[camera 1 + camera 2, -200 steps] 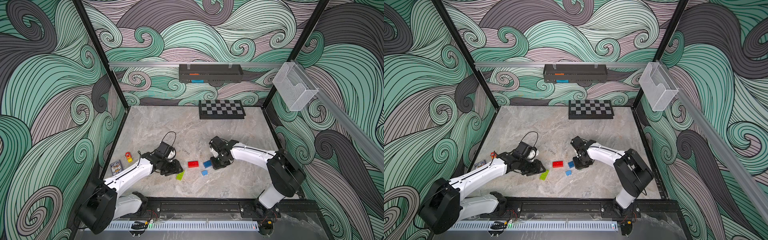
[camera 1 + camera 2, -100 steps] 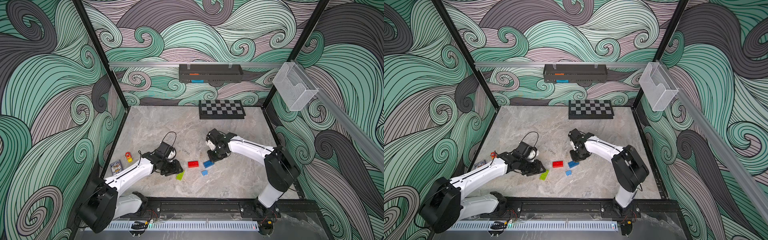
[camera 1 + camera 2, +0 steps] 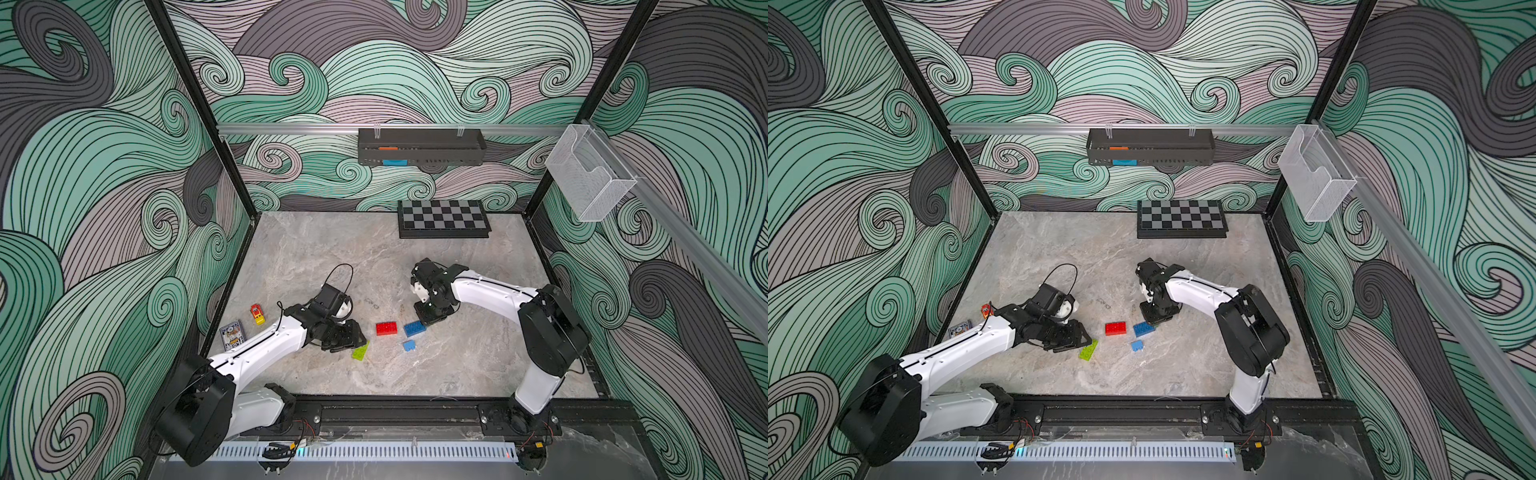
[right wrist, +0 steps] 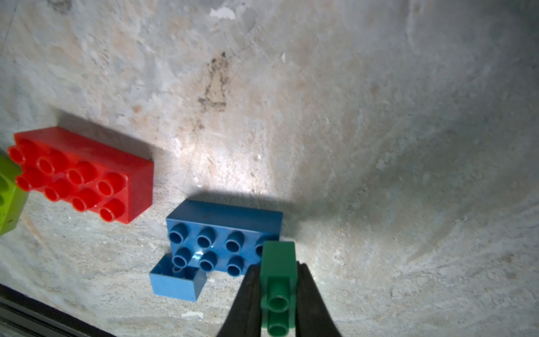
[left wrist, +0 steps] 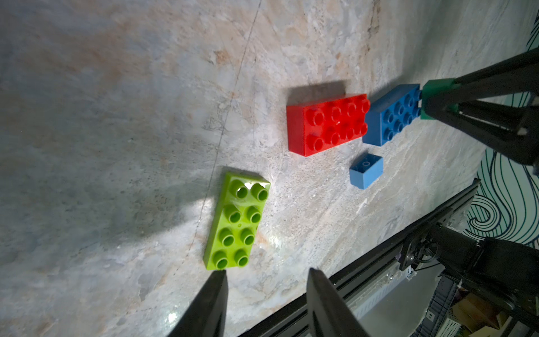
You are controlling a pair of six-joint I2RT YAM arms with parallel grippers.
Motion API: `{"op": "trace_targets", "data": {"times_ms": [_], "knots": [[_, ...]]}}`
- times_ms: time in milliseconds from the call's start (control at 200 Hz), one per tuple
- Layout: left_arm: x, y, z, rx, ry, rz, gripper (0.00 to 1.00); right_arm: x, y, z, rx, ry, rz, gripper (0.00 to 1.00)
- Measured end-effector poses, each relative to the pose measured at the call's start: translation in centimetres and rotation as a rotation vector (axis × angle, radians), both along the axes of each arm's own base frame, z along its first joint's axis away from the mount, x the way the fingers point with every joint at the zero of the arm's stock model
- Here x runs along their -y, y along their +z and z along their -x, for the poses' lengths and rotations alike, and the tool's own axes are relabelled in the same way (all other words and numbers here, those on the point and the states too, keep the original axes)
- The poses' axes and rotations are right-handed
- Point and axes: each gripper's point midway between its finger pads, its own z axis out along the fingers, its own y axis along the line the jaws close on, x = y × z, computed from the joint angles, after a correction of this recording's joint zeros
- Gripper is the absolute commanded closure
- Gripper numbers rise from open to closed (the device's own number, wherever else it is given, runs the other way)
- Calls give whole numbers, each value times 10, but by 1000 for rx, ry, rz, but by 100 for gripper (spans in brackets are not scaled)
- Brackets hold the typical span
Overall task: Assemble the number 5 with lego
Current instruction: Assemble the lego brick with the lego brick.
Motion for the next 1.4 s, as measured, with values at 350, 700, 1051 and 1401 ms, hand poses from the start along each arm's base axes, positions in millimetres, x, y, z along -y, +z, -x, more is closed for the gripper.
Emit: {"op": "trace_targets", "data": {"times_ms": [350, 700, 1051, 1401], "knots": [[0, 0, 0, 1, 0, -1, 52, -2, 1, 1, -8, 0, -12, 84], [0, 0, -1, 3, 1, 0, 52, -8, 1, 7, -19, 12, -21, 83], [0, 0, -1, 3, 0, 0, 52, -11, -3, 8, 1, 26, 14, 82], [0, 0, 0, 4, 0, 0, 52, -13, -6, 9, 48, 26, 87, 87]]}}
